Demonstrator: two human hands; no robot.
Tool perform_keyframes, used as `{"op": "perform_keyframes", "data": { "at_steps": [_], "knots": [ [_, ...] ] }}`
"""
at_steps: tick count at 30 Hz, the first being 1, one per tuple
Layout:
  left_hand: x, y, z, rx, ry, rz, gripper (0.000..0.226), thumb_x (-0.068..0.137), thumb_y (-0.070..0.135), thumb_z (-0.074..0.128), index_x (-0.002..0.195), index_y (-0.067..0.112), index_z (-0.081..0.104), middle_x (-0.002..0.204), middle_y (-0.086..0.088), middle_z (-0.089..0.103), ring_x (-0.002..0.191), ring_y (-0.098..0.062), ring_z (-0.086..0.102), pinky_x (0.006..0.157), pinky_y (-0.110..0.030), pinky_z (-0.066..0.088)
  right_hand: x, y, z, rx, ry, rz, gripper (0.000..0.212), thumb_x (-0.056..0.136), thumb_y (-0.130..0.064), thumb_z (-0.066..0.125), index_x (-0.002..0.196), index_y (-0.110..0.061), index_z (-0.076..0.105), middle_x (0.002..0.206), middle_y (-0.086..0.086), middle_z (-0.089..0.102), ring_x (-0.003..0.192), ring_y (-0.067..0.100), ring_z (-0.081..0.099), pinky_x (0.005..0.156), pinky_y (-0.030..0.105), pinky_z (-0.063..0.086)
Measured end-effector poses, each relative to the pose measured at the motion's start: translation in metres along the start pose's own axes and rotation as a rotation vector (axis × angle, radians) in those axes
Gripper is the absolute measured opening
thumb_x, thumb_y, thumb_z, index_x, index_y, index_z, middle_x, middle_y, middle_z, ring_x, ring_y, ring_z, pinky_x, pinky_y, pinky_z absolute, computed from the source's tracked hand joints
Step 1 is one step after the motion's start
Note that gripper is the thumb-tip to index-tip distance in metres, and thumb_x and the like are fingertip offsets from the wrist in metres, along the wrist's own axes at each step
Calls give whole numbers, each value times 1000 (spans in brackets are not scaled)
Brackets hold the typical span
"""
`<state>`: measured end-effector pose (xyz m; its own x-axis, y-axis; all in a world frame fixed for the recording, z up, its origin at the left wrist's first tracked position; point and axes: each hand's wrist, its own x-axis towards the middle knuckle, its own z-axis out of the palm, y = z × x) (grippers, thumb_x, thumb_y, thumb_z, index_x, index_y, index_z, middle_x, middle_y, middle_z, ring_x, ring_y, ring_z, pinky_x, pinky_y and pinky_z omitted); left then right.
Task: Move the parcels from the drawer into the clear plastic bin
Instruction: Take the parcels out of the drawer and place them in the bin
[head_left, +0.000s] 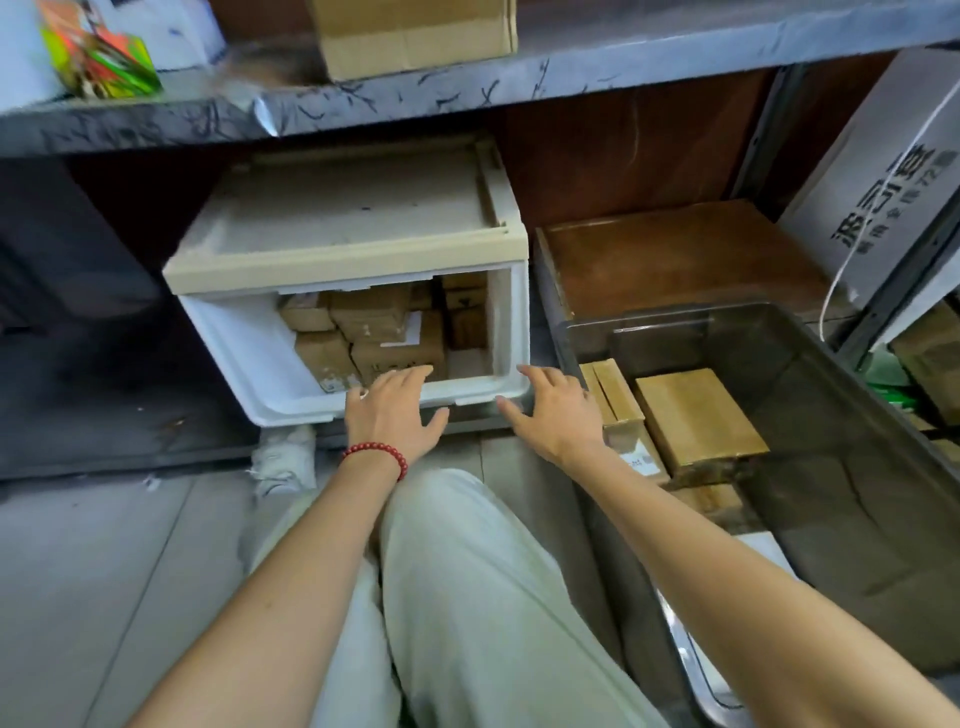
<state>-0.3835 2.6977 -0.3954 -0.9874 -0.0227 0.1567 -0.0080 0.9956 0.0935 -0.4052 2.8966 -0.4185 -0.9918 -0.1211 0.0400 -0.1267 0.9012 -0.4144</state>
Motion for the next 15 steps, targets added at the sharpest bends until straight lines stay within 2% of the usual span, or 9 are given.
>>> {"op": "perform_keyframes", "data": {
  "at_steps": [2, 7, 12, 15],
  "knots": [
    [-5, -21, -3, 11, -17, -84, 62, 90, 53, 48, 145, 28, 32, 148, 6, 40, 135, -17, 36, 103, -44, 32, 9, -22, -2, -12, -14, -43, 63, 94, -62, 38, 146, -27, 32, 150, 3, 38, 136, 27, 36, 109, 45, 31],
    [-13, -51, -7, -136, 26, -312, 70, 88, 53, 52, 146, 23, 27, 149, 1, 37, 132, -22, 40, 99, -45, 42, 29, -76, 5, 25, -37, -73, 67, 90, -64, 43, 145, -25, 36, 146, 3, 42, 133, 27, 39, 105, 44, 35],
    [-2, -59, -2, -77, 25, -306, 72, 88, 54, 51, 148, 24, 22, 150, 2, 33, 133, -22, 37, 98, -46, 38, 35, -95, 36, 28, -46, -94, 72, 88, -64, 46, 146, -25, 32, 148, 3, 39, 134, 27, 38, 104, 45, 35],
    [7, -63, 9, -22, -31, -255, 73, 89, 52, 51, 148, 23, 20, 151, 0, 31, 136, -23, 33, 101, -49, 35, 43, -91, 50, -23, -86, -104, 76, 87, -65, 48, 148, -26, 27, 149, 3, 36, 134, 27, 36, 105, 45, 35]
  ]
}}
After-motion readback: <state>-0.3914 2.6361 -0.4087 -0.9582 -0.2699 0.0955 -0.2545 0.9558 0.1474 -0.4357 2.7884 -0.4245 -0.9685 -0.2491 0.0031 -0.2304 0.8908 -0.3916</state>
